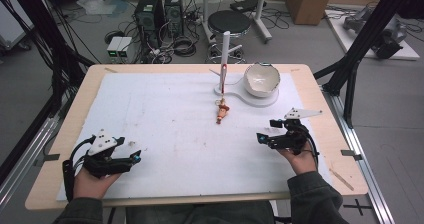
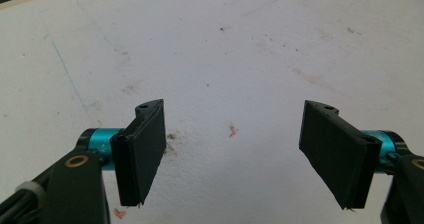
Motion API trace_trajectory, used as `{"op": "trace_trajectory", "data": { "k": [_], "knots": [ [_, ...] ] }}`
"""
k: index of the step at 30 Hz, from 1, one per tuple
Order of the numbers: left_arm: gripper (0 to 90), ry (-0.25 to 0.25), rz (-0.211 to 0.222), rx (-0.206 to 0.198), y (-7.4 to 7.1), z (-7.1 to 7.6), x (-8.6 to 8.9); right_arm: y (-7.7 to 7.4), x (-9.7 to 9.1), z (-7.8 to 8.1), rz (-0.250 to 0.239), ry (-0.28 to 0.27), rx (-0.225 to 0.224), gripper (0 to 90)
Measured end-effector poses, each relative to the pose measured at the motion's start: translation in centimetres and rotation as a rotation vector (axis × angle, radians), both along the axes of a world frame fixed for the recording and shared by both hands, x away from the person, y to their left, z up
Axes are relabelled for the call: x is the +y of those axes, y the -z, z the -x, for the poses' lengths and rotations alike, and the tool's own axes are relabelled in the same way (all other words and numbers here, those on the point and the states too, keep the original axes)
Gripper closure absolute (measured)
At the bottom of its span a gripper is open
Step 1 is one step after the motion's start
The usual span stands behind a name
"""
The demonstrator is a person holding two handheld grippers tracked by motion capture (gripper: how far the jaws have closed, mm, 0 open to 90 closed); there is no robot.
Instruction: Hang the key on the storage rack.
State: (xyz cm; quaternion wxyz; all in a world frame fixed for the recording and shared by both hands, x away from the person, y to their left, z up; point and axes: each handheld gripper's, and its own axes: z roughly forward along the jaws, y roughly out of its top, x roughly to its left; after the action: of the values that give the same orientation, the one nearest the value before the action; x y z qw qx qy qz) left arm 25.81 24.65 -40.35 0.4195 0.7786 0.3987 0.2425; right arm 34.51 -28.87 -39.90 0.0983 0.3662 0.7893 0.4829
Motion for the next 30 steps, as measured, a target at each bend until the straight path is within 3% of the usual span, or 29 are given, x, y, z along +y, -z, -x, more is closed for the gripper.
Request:
{"op": "trace_trajectory", "data": {
  "k": [22, 30],
  "knots": [
    [27.1, 0.009, 0.006, 0.012, 0.2, 0.0, 0.2, 0.3, -2.1, 2.2, -0.013, 0.036, -0.035, 12.1],
    [27.0, 0.014, 0.010, 0.020, 0.4, -0.1, 0.2, 0.7, -2.6, 2.9, -0.007, 0.039, -0.029, 12.2]
  ]
}}
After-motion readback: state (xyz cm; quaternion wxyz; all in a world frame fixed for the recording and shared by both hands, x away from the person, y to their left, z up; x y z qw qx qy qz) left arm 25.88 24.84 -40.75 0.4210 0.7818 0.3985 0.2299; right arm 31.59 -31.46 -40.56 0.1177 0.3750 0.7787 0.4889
